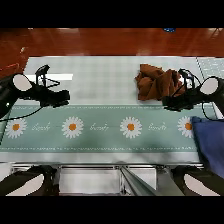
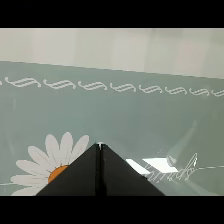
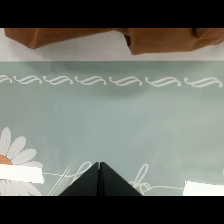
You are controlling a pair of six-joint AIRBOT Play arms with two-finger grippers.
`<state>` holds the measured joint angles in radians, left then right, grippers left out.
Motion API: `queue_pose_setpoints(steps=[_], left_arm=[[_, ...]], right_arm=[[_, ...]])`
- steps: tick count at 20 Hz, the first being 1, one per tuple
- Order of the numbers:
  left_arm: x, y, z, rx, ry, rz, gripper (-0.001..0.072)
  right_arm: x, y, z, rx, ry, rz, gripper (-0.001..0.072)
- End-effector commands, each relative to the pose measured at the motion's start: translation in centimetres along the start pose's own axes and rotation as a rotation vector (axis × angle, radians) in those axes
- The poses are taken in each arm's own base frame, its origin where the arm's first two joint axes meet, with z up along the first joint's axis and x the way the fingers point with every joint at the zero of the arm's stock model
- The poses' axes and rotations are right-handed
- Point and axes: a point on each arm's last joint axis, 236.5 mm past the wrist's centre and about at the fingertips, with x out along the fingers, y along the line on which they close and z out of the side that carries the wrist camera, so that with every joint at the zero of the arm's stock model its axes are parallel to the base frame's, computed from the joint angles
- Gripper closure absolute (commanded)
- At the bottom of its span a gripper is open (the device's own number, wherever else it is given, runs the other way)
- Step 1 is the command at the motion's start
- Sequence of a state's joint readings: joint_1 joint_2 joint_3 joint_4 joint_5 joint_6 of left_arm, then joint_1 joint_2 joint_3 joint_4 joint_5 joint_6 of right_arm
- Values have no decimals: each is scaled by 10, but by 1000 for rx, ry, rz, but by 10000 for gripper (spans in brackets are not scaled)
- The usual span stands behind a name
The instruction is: Fold the shirts.
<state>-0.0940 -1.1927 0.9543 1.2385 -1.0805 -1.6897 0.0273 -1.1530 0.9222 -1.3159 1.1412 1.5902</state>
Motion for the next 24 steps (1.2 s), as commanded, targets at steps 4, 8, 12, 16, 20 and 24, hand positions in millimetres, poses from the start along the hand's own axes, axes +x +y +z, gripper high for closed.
queue_pose_setpoints(steps=[4, 8, 12, 16, 20, 24], left_arm=[[0, 0, 0, 1, 0, 0, 687], [0, 0, 0, 1, 0, 0, 687], [0, 0, 4, 1, -17, -2, 687], [0, -1, 5, 1, -20, -2, 687], [-1, -2, 26, 82, -109, -4, 685], [-27, 30, 64, 262, -211, 156, 197]], right_arm=[[0, 0, 0, -1, 0, 0, 686], [0, 0, 0, -1, -1, 0, 686], [0, 0, 0, -1, -1, 0, 686], [-2, 1, 26, -1, -110, 2, 686], [-9, 2, 59, 8, -247, 11, 504], [-83, -15, 142, -26, -549, -64, 294]])
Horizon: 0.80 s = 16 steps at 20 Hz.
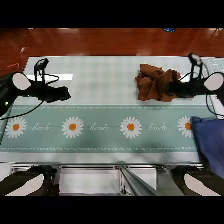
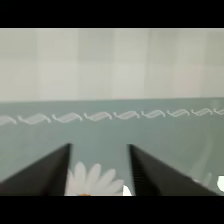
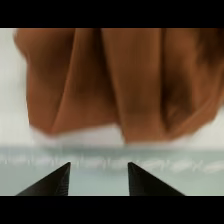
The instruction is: Fold the shirts.
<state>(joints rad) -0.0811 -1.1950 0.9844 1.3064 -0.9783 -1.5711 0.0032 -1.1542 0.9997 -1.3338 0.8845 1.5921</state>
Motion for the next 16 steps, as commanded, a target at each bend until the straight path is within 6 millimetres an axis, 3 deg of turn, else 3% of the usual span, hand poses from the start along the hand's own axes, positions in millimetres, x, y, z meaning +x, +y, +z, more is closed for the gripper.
queue_pose_setpoints(steps=[1, 3, 4, 9, 11, 13, 14, 15, 16], left_arm=[[-24, 37, 35, 123, -85, 146, 198], [-40, 48, 48, 21, -120, 161, 198], [-42, 51, 50, -6, -125, 162, 198], [-38, 52, 34, -35, -63, 160, 198], [-37, 52, 28, -37, -41, 161, 198], [-36, 48, 27, -44, -35, 144, 198], [-35, 44, 27, -52, -34, 126, 198], [-34, 39, 27, -57, -32, 109, 199], [-35, 38, 27, -52, -34, 107, 198]], right_arm=[[-42, -24, 94, -32, -280, -88, 294], [-49, -45, 125, -13, -307, -133, 295], [-36, -53, 126, 0, -269, -142, 295], [83, -65, 71, 8, 29, -127, 295], [120, -64, 42, 41, 129, -105, 294], [144, -61, 19, 83, 205, -76, 300], [148, -57, 14, 102, 223, -56, 337], [148, -55, 12, 101, 234, -46, 454], [144, -51, 13, 66, 248, -33, 682]])
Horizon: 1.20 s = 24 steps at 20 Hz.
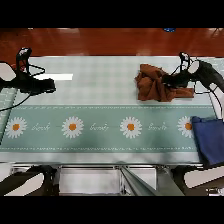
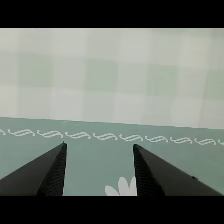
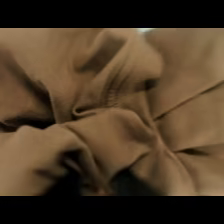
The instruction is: Fold the shirts.
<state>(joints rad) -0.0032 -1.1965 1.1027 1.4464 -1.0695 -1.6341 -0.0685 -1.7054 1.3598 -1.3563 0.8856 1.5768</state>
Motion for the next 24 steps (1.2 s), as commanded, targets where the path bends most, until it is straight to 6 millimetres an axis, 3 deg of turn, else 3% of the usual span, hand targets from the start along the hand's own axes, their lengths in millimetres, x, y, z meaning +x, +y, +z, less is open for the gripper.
queue_pose_setpoints(steps=[1, 3, 5, 8, 11, 15, 18, 21, 24], left_arm=[[-2, -4, -1, -10, 4, -19, 199], [-15, 13, 4, -35, -4, 10, 198], [-38, 31, 11, -80, -34, 27, 199], [-83, 35, 16, -112, -138, 16, 199], [-117, 4, 6, -110, -227, -83, 199], [-123, -25, -27, -59, -249, -151, 198], [-112, -31, -43, -42, -214, -161, 199], [-108, -30, -39, -50, -233, -163, 199], [-109, -30, -33, -55, -258, -164, 199]], right_arm=[[6, 15, -11, -53, 87, 62, 686], [-28, 25, 10, -126, 70, 73, 686], [-84, 41, 51, -178, -64, 84, 687], [-196, 77, 105, -234, -341, 140, 687], [-319, 109, 128, -294, -613, 189, 687], [-459, 142, 118, -378, -902, 252, 687], [-540, 169, 88, -440, -1079, 348, 688], [-587, 189, 55, -516, -1181, 369, 688], [-595, 220, 22, -594, -1154, 455, 688]])
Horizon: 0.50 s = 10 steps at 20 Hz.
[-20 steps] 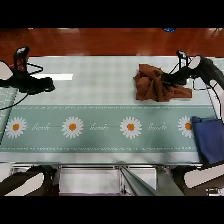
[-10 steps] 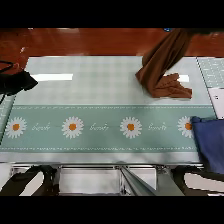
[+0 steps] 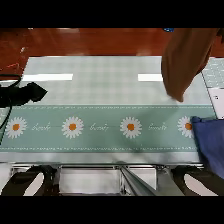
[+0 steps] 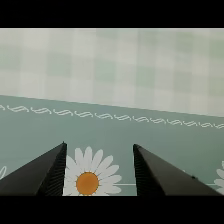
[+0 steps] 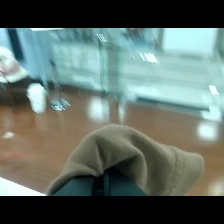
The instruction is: Fold the shirts.
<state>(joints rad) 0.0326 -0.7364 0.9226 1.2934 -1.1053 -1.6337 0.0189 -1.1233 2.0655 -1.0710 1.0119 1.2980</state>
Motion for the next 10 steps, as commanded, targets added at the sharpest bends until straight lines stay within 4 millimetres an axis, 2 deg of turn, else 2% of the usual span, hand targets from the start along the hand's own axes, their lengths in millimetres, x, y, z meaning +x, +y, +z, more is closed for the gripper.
queue_pose_setpoints(steps=[1, 3, 5, 8, 10], left_arm=[[1, -2, 3, -3, -23, -7, 199], [1, -2, 4, -2, -28, -7, 199], [1, -1, 9, -2, -47, -4, 199], [-1, 12, 21, -15, -93, 28, 199], [-3, 19, 21, -33, -94, 42, 199]], right_arm=[[-18, 55, 6, -32, -2, 135, 688], [-3, 89, -31, -7, 133, 252, 687], [25, 123, -91, 45, 297, 357, 688], [60, 193, -217, 102, 590, 511, 687], [75, 245, -297, 141, 734, 585, 687]])
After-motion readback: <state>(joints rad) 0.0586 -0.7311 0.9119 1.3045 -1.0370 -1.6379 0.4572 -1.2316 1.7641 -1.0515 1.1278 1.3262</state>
